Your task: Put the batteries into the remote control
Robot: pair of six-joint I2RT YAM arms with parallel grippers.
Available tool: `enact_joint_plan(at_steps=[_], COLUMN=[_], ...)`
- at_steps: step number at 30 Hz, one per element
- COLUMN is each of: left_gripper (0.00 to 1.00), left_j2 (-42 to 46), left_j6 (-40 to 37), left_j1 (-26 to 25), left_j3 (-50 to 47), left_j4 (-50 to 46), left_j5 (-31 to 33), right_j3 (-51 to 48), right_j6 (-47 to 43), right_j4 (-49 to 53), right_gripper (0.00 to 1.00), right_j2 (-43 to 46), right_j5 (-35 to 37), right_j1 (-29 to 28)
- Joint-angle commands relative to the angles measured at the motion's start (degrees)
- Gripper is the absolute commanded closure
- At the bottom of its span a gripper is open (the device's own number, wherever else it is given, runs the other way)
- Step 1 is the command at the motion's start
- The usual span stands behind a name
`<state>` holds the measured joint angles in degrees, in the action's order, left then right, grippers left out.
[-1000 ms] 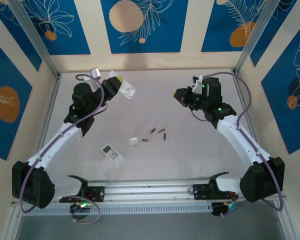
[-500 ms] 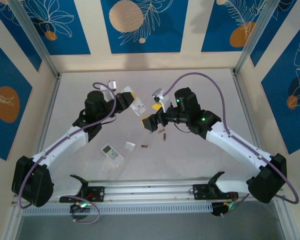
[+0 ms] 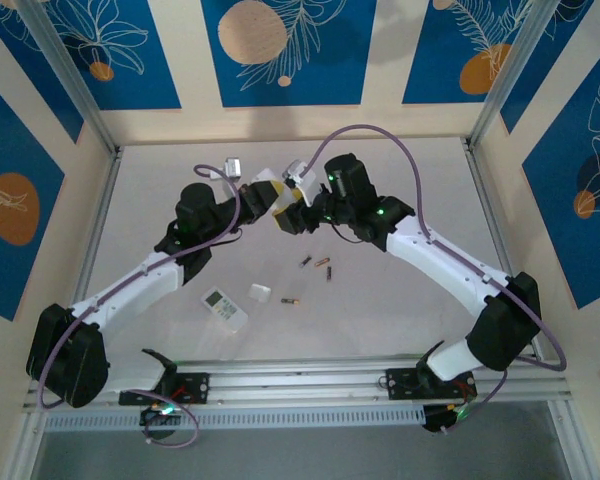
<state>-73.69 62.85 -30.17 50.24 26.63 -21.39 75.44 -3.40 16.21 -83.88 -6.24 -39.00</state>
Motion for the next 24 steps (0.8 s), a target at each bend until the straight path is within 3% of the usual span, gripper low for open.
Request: enact_joint_plan(at_steps=[1, 4, 6, 10, 14, 20, 24], left_gripper=[0.80, 0.17, 0.00, 0.00, 0.00, 0.00, 0.00], left_j2=[0.79, 3.65, 7.91, 16.63, 21.42, 19.38, 15.31], left_j6=[-0.33, -9.12, -20.72, -42.90, -52.30, -48.96, -42.03], left_j1=[-0.61, 0.01, 0.47, 0.65, 1.07, 4.78, 10.50], left_j3=[-0.36, -0.28, 0.67, 1.95, 1.64, 1.90, 0.52], left_j4=[2.82, -1.46, -12.25, -33.14, -44.81, -54.74, -53.21], left_j5=[-2.15, -0.06, 5.16, 22.71, 30.01, 26.57, 15.65], right_j3=[1.82, 1.17, 0.16, 2.88, 15.42, 31.37, 34.48], right_j6=[-3.29, -10.04, -17.52, -37.58, -47.71, -57.62, -56.81], right_j4=[-0.38, -0.10, 0.26, 5.64, 16.94, 28.25, 28.47], right_gripper=[0.58, 0.64, 0.66, 0.70, 0.69, 0.67, 0.65], right_j2=[-0.24, -0.45, -1.37, -8.39, -20.98, -39.07, -45.44], right_j5=[0.45, 0.02, -2.64, -4.70, -4.05, -1.64, -2.99], right_j1=[-0.29, 0.23, 2.39, 6.01, 6.24, 3.25, 1.46])
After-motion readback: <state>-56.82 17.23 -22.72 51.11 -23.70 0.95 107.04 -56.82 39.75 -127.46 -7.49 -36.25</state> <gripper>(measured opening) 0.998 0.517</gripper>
